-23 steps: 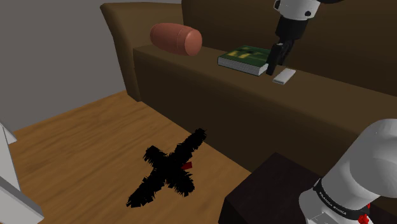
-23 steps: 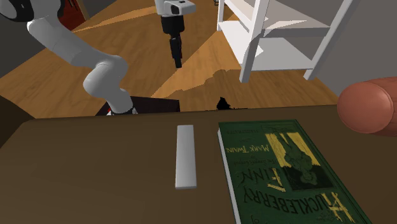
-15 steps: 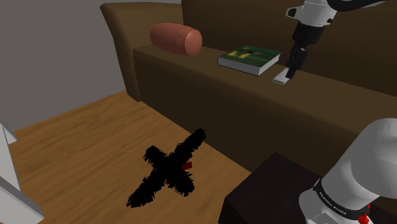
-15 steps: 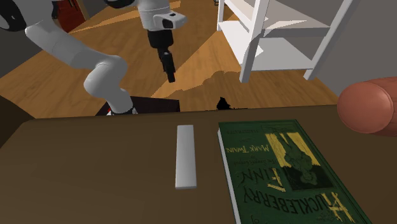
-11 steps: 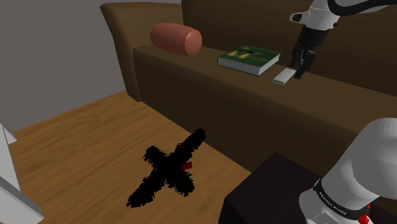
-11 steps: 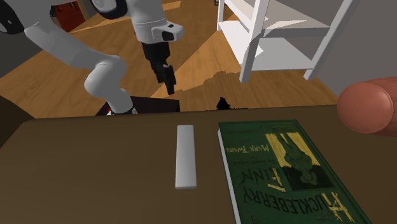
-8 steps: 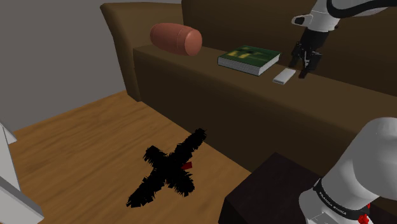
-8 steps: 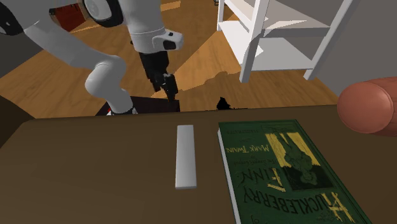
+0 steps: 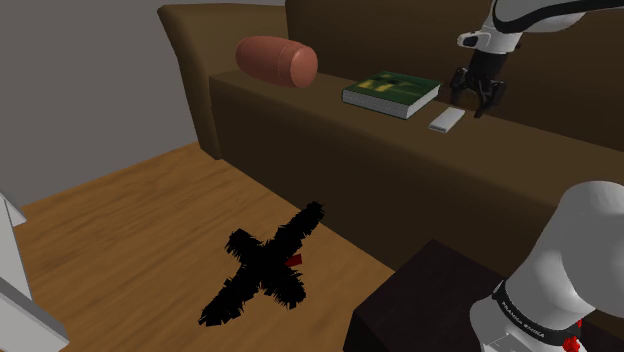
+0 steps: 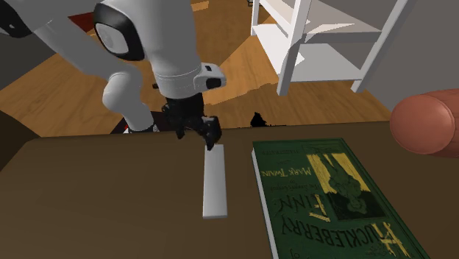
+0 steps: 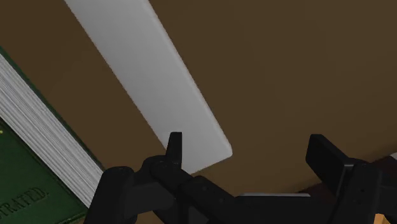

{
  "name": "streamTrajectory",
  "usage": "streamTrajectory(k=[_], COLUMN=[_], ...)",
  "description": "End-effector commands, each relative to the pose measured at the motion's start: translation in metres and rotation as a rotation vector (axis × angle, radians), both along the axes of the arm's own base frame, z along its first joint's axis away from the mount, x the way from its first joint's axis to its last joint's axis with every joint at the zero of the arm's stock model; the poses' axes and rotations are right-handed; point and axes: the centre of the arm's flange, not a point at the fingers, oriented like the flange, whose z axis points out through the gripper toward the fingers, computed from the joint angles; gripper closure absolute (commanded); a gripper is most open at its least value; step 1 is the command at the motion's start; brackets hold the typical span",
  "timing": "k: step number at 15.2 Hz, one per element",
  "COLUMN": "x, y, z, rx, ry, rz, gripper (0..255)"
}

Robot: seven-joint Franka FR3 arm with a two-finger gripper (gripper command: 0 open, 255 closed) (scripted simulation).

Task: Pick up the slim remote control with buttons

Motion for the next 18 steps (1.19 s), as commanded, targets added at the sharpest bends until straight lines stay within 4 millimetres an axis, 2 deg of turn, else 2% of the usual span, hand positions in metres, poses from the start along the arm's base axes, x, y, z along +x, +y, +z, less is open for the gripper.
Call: streamTrajectory(k=[1, 6, 13, 15, 16, 18], x=[0.018, 0.065, 0.065, 0.065, 0.065, 0.065], y=[-0.021, -0.063, -0.063, -0.063, -0.063, -0.064], z=[-0.007, -0.025, -0.061, -0.065, -0.064, -0.064], rx=[-0.003, -0.002, -0.002, -0.002, -0.002, -0.002], ry=[0.010, 0.033, 0.033, 0.033, 0.033, 0.033], rz=[0.111, 0.349, 0.349, 0.349, 0.349, 0.349], gripper=[0, 0, 0, 0, 255, 255])
